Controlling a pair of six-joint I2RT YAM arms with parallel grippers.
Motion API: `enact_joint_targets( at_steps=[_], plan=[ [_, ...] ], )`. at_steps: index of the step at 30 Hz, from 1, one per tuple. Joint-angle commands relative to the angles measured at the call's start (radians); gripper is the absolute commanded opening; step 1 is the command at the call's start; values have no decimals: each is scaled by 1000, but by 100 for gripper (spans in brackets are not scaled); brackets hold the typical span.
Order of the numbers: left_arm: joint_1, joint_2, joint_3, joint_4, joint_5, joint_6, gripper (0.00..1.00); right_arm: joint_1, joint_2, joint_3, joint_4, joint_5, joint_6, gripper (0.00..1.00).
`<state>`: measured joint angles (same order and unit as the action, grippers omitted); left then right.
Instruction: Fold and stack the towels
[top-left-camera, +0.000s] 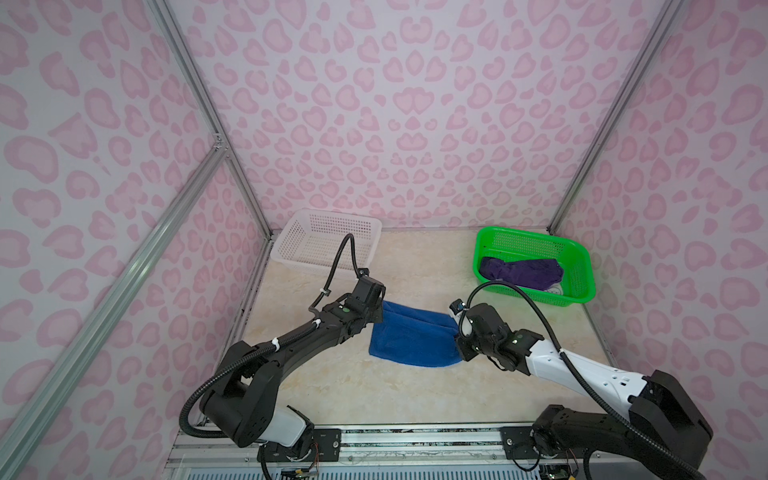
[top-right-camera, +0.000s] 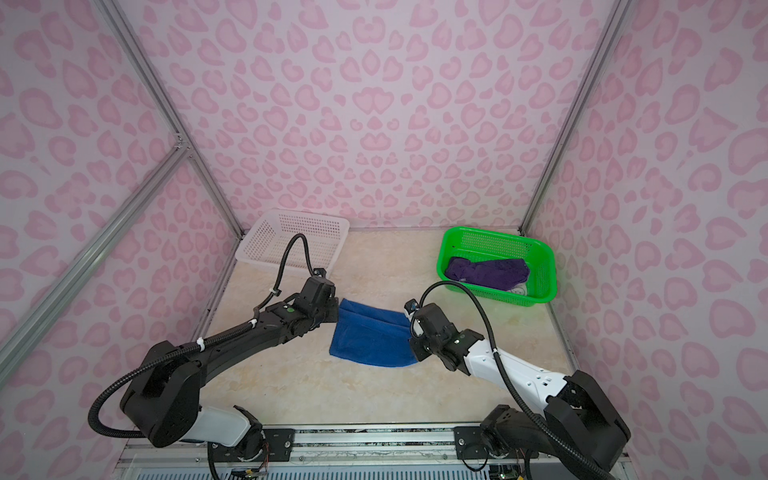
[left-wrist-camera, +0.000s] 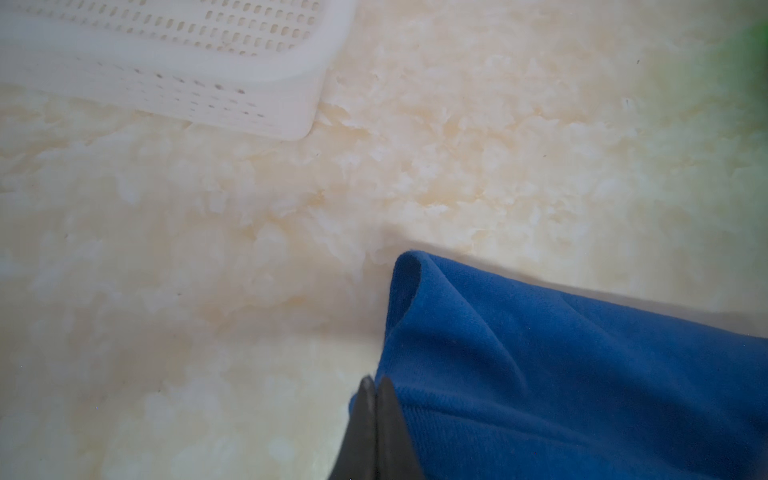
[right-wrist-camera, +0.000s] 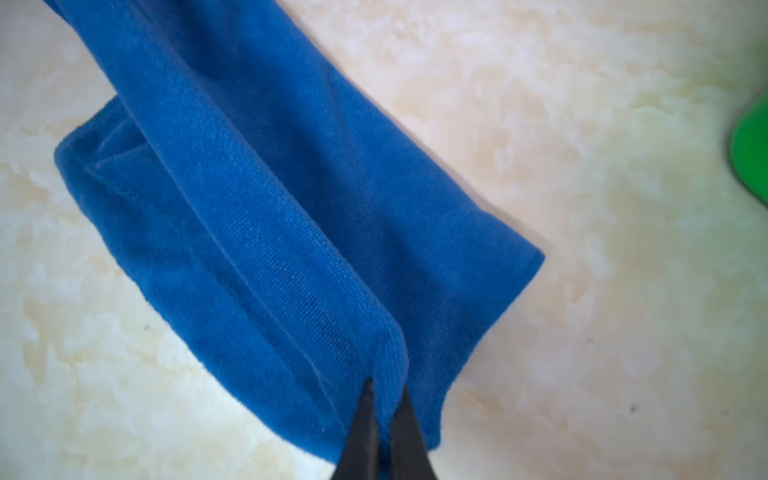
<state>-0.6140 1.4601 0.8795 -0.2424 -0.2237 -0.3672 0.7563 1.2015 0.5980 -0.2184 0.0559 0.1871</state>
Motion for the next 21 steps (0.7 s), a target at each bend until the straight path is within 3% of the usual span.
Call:
enact_joint_targets(
  at_steps=[1,12,21],
  plan=[
    [-13,-22,-22,-19,-52,-27,3,35,-30,-46,-4,56,80,0],
    [-51,-133,-154,-26,-82,-105,3,139,-120,-115,-48,143,164,0],
    [-75,-101,-193,0,-88,-138,2,218,-207,-180,-40,99,248,4]
  ],
)
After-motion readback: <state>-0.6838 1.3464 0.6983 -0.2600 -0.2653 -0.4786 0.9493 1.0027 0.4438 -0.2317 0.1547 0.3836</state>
